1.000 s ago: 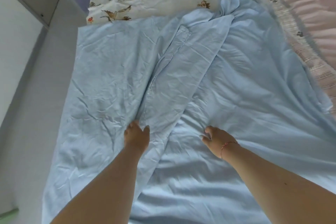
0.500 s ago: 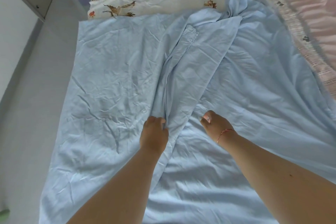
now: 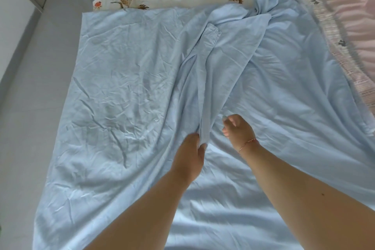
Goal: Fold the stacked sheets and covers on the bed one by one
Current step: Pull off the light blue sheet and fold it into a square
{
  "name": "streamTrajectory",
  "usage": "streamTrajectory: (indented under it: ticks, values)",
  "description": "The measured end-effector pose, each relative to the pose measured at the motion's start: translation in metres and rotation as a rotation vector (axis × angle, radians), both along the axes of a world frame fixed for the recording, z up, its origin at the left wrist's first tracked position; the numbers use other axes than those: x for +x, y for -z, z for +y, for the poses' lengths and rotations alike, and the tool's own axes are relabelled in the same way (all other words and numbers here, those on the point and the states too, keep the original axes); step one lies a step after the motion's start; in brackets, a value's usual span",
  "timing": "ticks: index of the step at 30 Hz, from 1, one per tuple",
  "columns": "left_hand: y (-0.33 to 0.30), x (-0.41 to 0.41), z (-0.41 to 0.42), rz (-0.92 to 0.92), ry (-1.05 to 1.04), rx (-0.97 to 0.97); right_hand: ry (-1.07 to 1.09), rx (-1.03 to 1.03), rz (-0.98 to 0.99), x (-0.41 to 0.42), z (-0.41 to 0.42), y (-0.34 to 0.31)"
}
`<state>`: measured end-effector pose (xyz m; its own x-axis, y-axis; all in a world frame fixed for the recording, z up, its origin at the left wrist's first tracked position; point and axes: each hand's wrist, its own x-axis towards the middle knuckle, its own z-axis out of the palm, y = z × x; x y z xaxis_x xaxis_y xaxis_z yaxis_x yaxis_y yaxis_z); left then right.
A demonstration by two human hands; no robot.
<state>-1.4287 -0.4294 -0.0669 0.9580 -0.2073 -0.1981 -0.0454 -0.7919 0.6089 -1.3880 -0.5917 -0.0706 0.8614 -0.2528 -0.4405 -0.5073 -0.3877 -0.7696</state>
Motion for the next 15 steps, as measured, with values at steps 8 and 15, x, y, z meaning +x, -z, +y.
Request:
streamTrajectory:
  ticks: [8,15]
  values:
    - [-0.017,-0.054,-0.044,0.333,0.285,-0.128,-0.146,-0.317,0.291,0.015,-0.011,-0.026]
    - [-0.015,-0.054,-0.050,0.369,0.232,-0.203,-0.343,-0.402,0.322,-0.008,-0.015,-0.022]
